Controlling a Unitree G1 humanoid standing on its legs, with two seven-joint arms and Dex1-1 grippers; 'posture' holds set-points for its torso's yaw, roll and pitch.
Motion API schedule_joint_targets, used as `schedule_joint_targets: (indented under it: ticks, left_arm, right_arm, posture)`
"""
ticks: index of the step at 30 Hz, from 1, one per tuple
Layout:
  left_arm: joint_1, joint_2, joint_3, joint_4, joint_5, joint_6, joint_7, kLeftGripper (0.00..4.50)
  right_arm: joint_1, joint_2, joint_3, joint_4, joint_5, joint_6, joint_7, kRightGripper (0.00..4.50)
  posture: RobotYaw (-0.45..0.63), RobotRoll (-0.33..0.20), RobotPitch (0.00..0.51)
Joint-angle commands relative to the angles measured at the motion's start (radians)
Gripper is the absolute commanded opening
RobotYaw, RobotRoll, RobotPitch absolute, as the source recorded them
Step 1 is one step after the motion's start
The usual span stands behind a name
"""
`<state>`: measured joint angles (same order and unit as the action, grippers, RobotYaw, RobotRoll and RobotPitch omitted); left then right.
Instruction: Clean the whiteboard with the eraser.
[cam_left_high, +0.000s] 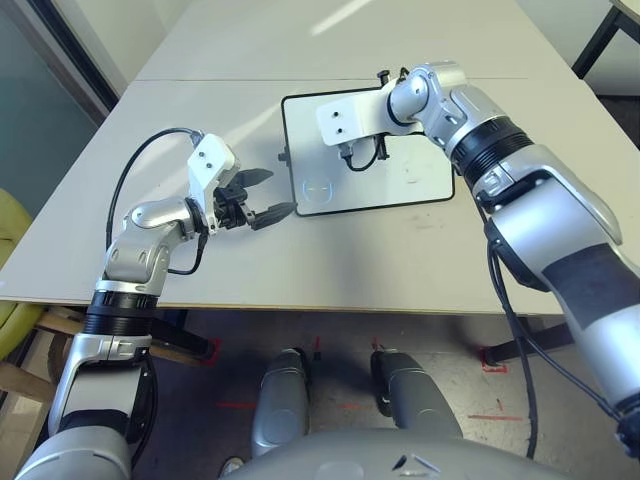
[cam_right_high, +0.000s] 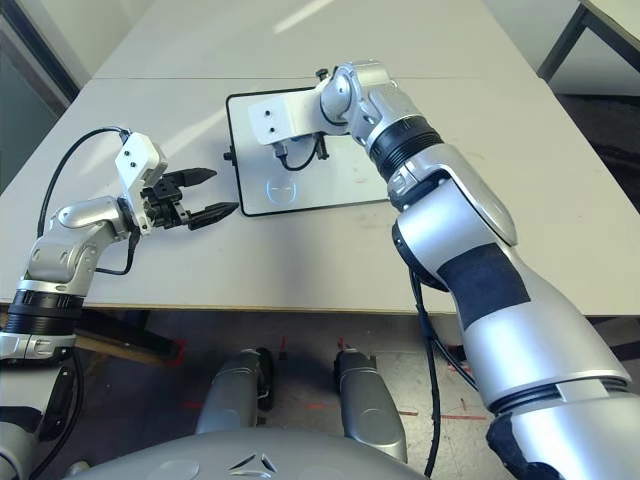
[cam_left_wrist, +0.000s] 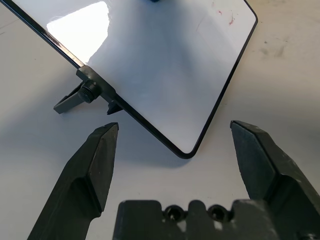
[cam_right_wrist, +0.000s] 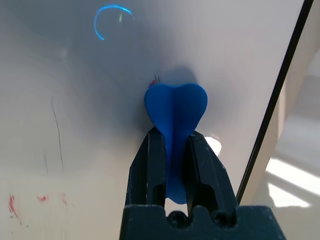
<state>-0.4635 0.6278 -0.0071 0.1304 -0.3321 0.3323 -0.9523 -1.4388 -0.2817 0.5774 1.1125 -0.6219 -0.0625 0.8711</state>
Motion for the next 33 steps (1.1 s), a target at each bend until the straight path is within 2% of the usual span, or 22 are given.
schedule_joint_targets:
  ticks: [1,22,33]
  left_arm:
    - [-0.008,-0.003,-0.001,0.007,0.006,-0.006,-0.010,4.50]
    - [-0.015,-0.005,-0.002,0.014,0.009,-0.006,-0.014,4.50]
    - [-0.018,-0.008,-0.003,0.017,0.009,-0.008,-0.013,4.50]
  right_arm:
    - [0.019,-0.033,0.015,0.051,-0.028,0.020,-0.013,0.31]
    - [0.014,-0.082,0.013,0.080,-0.035,0.020,-0.032,0.31]
    - [0.034,-0.026,0.012,0.035,-0.015,0.014,0.002,0.31]
  posture:
    - [-0.06,0.000,0.116]
    - [-0.07,0.000,0.120]
    - [-0.06,0.000,0.122]
